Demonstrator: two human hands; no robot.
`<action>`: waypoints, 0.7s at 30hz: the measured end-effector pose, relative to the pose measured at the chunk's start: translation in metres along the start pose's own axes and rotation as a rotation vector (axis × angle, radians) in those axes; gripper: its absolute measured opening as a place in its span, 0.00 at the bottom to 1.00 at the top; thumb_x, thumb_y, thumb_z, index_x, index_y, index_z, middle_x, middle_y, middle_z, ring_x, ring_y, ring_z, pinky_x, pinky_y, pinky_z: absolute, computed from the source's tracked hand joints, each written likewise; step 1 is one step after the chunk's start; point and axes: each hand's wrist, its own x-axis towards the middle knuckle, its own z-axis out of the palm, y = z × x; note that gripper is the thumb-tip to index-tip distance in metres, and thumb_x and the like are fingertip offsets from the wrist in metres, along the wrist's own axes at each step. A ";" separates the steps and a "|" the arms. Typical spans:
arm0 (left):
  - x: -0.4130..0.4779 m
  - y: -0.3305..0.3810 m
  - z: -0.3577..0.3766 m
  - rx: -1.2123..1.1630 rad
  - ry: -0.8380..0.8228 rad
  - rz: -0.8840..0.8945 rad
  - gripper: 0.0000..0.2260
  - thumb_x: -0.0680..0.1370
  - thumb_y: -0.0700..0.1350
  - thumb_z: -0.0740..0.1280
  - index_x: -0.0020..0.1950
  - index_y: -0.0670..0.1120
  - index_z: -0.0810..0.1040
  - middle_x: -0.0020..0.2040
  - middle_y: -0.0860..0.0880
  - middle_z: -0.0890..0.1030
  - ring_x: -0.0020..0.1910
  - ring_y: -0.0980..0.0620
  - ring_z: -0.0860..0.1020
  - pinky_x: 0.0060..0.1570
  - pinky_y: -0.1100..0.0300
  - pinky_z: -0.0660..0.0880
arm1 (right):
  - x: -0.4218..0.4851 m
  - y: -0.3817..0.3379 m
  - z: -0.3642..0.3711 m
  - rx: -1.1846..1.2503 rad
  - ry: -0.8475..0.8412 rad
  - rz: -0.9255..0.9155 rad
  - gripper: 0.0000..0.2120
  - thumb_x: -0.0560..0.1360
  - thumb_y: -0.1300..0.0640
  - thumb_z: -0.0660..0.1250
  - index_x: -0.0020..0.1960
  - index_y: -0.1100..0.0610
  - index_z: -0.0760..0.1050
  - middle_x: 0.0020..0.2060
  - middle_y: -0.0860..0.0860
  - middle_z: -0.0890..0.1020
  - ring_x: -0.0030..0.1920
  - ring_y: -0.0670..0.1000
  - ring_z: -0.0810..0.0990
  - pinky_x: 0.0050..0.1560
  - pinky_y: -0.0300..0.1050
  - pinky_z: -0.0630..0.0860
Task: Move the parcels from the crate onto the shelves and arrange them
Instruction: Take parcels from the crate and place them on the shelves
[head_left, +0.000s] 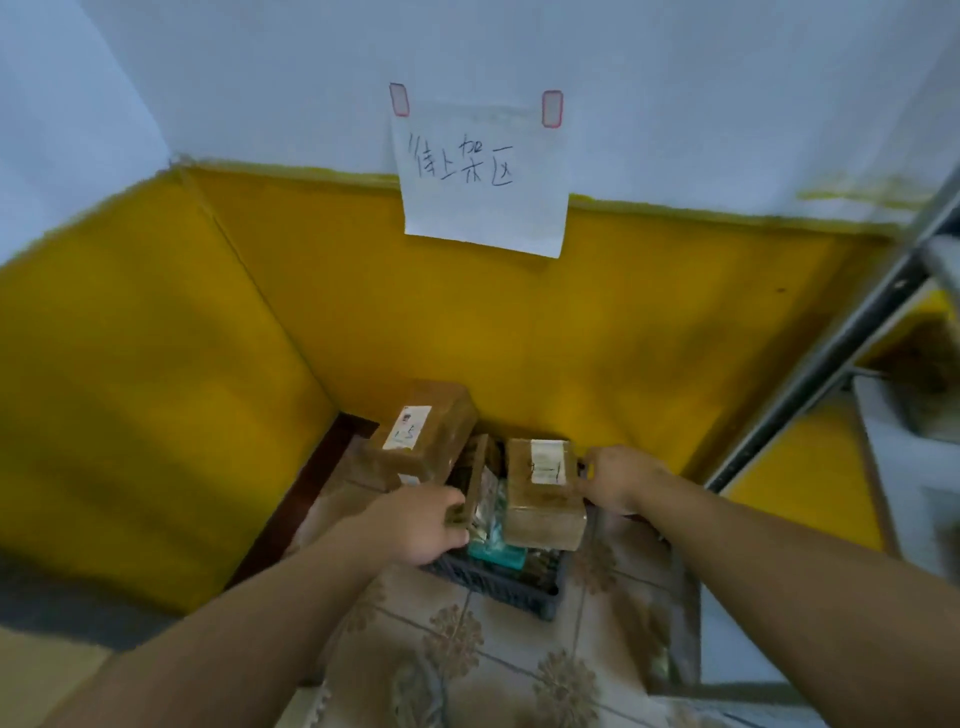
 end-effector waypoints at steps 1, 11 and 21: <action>0.017 -0.008 -0.005 -0.003 -0.037 0.028 0.28 0.81 0.58 0.60 0.78 0.50 0.60 0.75 0.48 0.66 0.67 0.48 0.71 0.63 0.55 0.71 | 0.007 0.000 -0.002 0.028 -0.004 0.046 0.24 0.82 0.40 0.57 0.70 0.55 0.71 0.63 0.55 0.78 0.57 0.56 0.77 0.53 0.49 0.76; 0.155 -0.065 -0.025 -0.109 -0.261 0.074 0.22 0.82 0.53 0.61 0.74 0.48 0.65 0.61 0.49 0.76 0.54 0.53 0.76 0.52 0.59 0.74 | 0.094 0.006 0.032 0.322 -0.068 0.155 0.17 0.85 0.48 0.55 0.70 0.51 0.70 0.66 0.51 0.75 0.66 0.54 0.72 0.65 0.44 0.67; 0.314 -0.059 0.090 -0.298 -0.297 -0.107 0.22 0.81 0.55 0.61 0.73 0.49 0.69 0.71 0.47 0.72 0.66 0.49 0.73 0.57 0.60 0.71 | 0.265 0.053 0.140 0.432 -0.183 0.160 0.23 0.78 0.45 0.66 0.69 0.55 0.72 0.64 0.56 0.78 0.62 0.56 0.77 0.60 0.44 0.75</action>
